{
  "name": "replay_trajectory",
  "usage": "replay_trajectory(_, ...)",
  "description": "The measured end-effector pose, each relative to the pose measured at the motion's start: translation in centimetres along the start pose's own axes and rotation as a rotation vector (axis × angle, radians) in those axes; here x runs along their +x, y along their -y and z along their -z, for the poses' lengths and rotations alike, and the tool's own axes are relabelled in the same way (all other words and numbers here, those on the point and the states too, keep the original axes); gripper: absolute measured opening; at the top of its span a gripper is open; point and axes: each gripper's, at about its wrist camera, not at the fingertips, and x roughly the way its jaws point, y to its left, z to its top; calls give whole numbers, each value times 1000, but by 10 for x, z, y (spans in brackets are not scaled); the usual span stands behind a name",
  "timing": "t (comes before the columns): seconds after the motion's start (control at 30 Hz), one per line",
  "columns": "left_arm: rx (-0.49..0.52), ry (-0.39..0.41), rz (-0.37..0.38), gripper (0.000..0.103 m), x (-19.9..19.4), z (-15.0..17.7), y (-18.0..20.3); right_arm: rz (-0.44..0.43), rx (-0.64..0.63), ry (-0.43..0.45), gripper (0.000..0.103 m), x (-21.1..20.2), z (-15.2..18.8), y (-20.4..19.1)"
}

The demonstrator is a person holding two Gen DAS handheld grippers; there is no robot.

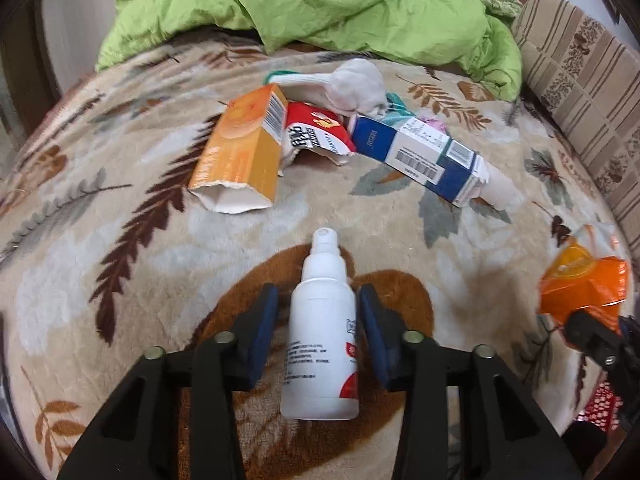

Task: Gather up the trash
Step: 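Lift the white spray bottle and orange wrapper above the bed with both tools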

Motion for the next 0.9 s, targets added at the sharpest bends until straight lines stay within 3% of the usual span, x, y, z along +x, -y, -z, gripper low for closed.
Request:
replay_trajectory(0.03, 10, 10, -23, 29, -1, 2, 2, 1, 4, 3, 37, -1, 0, 1)
replay_trajectory(0.33, -32, 108, -121, 29, -40, 41, 5, 25, 4, 39, 37, -8, 4, 2)
replay_trajectory(0.57, -24, 159, -136, 29, -63, 53, 11, 52, -46, 59, 37, -11, 7, -8)
replay_trajectory(0.9, 10, 185, -138, 29, -79, 58, 27, 45, -22, 87, 37, -20, 8, -2)
